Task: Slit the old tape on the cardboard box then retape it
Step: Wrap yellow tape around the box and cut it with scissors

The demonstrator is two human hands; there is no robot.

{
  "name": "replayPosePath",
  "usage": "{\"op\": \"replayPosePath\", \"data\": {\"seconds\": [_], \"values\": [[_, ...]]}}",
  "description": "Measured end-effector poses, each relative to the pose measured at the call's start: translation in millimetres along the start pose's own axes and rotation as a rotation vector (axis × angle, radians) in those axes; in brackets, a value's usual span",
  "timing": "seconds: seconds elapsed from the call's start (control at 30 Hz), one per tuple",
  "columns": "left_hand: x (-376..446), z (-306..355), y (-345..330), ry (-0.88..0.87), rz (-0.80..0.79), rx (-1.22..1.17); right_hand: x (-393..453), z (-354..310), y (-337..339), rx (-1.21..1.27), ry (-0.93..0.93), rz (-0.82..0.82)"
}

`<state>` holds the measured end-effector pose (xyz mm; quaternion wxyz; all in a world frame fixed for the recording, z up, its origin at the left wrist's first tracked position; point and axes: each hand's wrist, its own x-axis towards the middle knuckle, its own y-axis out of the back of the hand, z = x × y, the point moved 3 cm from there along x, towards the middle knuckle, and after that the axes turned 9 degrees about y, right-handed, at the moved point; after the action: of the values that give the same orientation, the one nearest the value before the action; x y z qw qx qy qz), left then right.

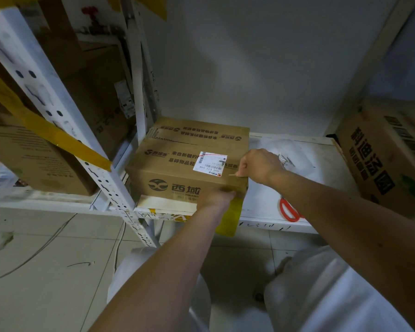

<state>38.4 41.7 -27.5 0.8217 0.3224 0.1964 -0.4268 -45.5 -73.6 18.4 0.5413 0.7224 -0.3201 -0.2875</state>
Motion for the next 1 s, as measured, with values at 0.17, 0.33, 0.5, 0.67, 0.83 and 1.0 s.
{"op": "replayPosePath", "data": {"seconds": [0.17,0.33,0.5,0.67,0.83,1.0], "values": [[0,-1,-2,0.017,0.003,-0.002,0,-3,-6,-0.103,-0.026,0.028],[0,0,-4,0.033,-0.003,-0.022,1,-5,-21,-0.030,-0.187,0.056],[0,2,-3,0.043,-0.006,-0.048,-4,-3,-30,0.462,-0.452,0.133],[1,0,-7,0.034,-0.040,-0.081,-2,14,-39,0.884,-0.477,0.019],[-2,-3,-8,0.024,-0.051,-0.118,-2,34,-42,0.973,-0.447,0.035],[-4,-14,-6,0.051,-0.109,-0.153,-6,39,-33,0.590,-0.244,0.045]]}}
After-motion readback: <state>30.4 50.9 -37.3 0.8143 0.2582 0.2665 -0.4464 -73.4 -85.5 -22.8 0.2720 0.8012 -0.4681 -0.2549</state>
